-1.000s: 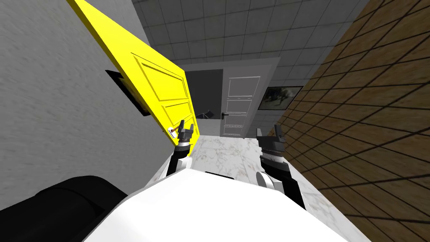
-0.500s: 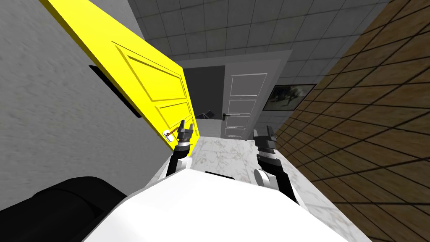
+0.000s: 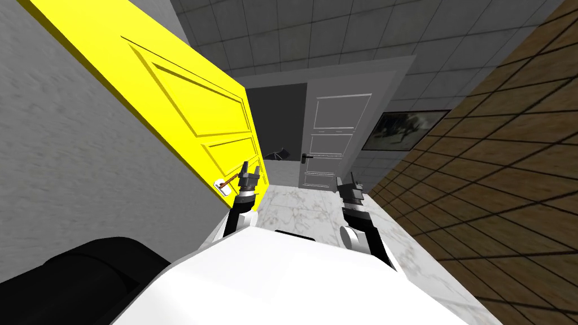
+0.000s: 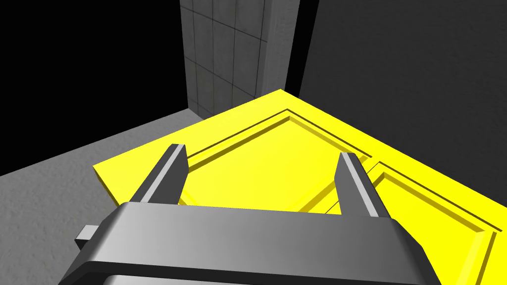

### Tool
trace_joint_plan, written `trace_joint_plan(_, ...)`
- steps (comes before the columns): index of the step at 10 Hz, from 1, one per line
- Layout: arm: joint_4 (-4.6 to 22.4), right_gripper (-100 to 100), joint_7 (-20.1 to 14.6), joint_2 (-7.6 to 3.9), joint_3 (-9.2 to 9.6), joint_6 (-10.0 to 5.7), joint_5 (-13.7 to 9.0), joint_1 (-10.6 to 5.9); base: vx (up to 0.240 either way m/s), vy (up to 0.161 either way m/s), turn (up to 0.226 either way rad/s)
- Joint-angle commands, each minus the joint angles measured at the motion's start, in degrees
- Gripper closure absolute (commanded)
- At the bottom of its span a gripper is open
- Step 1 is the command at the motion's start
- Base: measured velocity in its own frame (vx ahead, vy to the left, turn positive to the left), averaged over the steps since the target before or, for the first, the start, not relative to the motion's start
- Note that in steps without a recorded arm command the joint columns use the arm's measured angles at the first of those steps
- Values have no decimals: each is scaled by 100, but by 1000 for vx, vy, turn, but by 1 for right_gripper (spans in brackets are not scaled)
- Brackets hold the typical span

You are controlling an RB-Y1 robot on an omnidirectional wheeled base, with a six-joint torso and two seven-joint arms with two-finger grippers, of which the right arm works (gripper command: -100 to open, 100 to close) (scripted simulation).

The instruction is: Pull the door open

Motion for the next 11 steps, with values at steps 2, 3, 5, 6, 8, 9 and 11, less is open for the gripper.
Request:
trace_joint_plan(2,361,-100,46,-94,-18,48,-94,-154,126,21,40)
trace_joint_plan(3,461,-100,59,-121,-24,60,-120,-198,162,33,47)
trace_joint_plan(5,773,-100,96,-204,-42,99,-202,-333,172,48,43)
trace_joint_plan(6,880,-100,109,-232,-49,113,-230,-379,109,33,36)
trace_joint_plan(8,1203,-100,149,-317,-68,154,-314,-519,116,35,50)
trace_joint_plan(9,1313,-100,162,-346,-74,167,-343,-567,135,44,38)
trace_joint_plan(11,1533,-100,189,-403,-87,195,-401,-662,114,36,29)
